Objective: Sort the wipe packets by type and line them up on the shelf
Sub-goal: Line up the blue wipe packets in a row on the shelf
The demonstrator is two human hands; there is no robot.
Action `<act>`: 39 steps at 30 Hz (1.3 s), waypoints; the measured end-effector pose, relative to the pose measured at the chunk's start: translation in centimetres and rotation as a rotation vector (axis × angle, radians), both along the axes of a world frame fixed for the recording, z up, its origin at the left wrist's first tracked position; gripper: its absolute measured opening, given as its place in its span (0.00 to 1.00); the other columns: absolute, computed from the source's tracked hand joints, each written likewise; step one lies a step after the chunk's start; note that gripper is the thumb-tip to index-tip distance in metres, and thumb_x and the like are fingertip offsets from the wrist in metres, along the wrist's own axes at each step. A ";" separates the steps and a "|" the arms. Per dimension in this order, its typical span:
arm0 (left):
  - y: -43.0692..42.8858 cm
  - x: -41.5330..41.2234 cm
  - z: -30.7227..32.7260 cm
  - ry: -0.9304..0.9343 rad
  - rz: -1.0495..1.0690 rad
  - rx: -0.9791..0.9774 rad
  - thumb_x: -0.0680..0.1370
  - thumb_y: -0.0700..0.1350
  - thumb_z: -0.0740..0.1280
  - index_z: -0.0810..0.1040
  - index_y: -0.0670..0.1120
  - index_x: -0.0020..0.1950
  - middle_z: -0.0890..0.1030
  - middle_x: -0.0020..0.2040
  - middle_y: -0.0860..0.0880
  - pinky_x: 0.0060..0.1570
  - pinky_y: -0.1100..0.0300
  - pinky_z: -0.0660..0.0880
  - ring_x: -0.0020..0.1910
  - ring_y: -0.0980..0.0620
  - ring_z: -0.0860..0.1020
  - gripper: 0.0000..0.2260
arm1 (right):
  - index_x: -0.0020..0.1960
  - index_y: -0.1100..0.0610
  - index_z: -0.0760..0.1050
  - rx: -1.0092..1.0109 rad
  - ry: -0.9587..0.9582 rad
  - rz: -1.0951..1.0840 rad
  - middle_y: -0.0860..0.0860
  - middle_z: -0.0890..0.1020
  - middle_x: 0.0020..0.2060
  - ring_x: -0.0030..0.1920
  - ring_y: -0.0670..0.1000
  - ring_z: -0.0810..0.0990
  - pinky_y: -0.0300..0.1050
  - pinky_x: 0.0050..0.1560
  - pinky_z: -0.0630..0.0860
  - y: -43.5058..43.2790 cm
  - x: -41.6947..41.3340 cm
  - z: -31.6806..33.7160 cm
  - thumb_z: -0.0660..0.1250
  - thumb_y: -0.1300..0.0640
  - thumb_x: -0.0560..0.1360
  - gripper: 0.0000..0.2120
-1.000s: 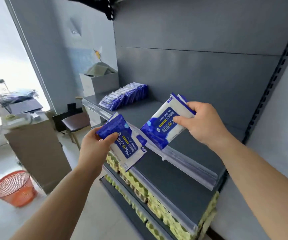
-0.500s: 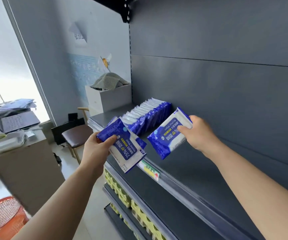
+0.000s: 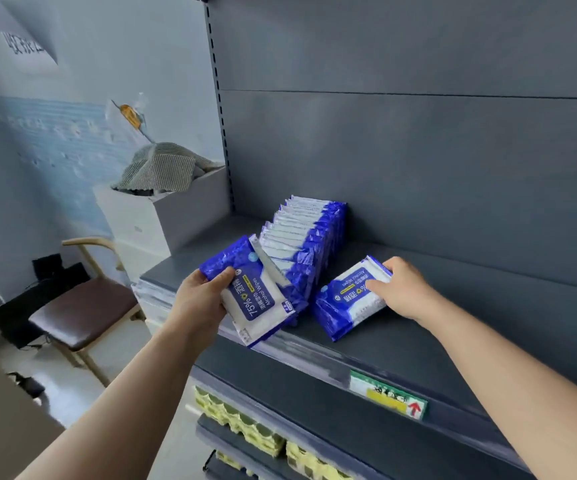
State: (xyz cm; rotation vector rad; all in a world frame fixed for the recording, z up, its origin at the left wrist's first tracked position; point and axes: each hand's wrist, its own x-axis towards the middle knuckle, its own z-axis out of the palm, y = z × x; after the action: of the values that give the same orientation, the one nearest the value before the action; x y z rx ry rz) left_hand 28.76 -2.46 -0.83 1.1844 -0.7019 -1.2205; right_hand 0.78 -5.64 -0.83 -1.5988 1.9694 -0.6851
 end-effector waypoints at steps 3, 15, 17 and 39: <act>-1.6 1.2 0.1 0.016 -0.119 -0.018 0.80 0.38 0.63 0.75 0.41 0.57 0.84 0.48 0.43 0.43 0.50 0.81 0.40 0.47 0.83 0.07 | 0.66 0.54 0.67 -0.060 0.197 -0.044 0.54 0.71 0.63 0.61 0.55 0.72 0.49 0.58 0.72 0.7 1.5 0.3 0.67 0.51 0.75 0.22; -3.8 2.5 0.4 -0.028 -0.509 -0.167 0.79 0.39 0.62 0.77 0.44 0.56 0.85 0.47 0.46 0.42 0.54 0.81 0.42 0.50 0.84 0.07 | 0.54 0.53 0.79 -0.078 -0.486 0.256 0.44 0.82 0.36 0.31 0.37 0.76 0.29 0.33 0.69 -0.9 10.5 3.7 0.71 0.58 0.74 0.09; -4.0 2.7 0.5 -0.048 -0.527 -0.159 0.78 0.40 0.63 0.77 0.43 0.57 0.85 0.49 0.44 0.48 0.51 0.79 0.44 0.48 0.83 0.08 | 0.51 0.56 0.80 -0.058 -0.478 0.276 0.46 0.81 0.33 0.30 0.40 0.74 0.32 0.31 0.69 -1.1 10.3 3.8 0.69 0.60 0.75 0.05; -4.7 3.4 -1.7 -0.059 -0.254 -0.095 0.77 0.33 0.66 0.75 0.42 0.52 0.83 0.49 0.43 0.33 0.57 0.82 0.40 0.47 0.84 0.07 | 0.52 0.58 0.72 -0.291 -0.754 -0.053 0.57 0.79 0.40 0.29 0.48 0.77 0.39 0.31 0.77 1.3 3.4 3.3 0.60 0.69 0.77 0.08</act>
State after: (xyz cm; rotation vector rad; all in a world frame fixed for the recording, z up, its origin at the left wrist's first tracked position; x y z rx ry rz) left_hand 32.17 -7.17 -2.51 1.0792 -0.9675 -1.3497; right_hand 4.19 -4.34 2.50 -1.1734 1.3915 -1.4018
